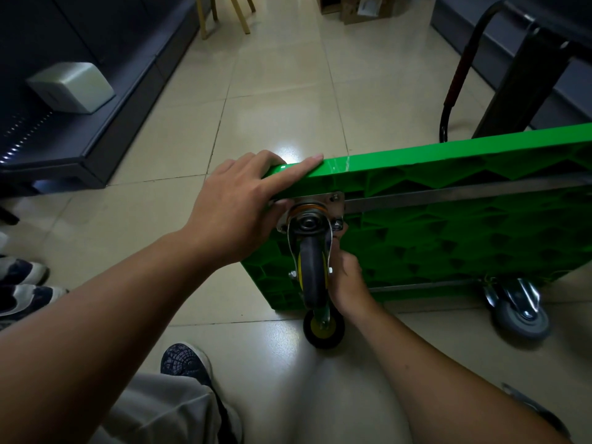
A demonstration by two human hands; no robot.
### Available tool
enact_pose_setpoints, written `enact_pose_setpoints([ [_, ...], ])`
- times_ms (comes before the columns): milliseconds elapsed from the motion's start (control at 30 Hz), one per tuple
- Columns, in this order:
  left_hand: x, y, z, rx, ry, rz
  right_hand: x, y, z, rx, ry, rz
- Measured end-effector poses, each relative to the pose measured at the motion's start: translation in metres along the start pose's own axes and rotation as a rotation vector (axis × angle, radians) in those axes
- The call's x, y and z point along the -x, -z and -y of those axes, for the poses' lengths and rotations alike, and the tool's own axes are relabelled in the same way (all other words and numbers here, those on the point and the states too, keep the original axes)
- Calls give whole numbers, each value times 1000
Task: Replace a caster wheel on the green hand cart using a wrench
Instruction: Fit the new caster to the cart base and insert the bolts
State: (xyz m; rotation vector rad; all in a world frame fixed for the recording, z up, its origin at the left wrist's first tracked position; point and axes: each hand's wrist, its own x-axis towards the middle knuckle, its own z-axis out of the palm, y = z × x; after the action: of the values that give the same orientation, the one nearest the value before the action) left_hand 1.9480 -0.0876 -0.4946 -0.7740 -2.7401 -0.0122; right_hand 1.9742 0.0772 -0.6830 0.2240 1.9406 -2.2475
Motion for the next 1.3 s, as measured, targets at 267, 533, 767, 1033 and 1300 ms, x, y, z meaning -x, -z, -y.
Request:
enact_pose_setpoints([
  [267, -3, -2, 3, 16, -14, -9, 11, 54, 36, 672, 189, -206],
  [533, -3, -1, 2, 15, -15, -1, 25, 94, 94, 1326, 690, -388],
  [767, -2, -2, 3, 18, -11, -8, 57, 57, 16, 441, 394, -268],
  [1033, -2, 0, 1, 20, -1, -3, 53, 8, -6, 171, 290, -337],
  [1300, -3, -1, 2, 12, -1, -5, 32, -6, 4, -11, 229, -314],
])
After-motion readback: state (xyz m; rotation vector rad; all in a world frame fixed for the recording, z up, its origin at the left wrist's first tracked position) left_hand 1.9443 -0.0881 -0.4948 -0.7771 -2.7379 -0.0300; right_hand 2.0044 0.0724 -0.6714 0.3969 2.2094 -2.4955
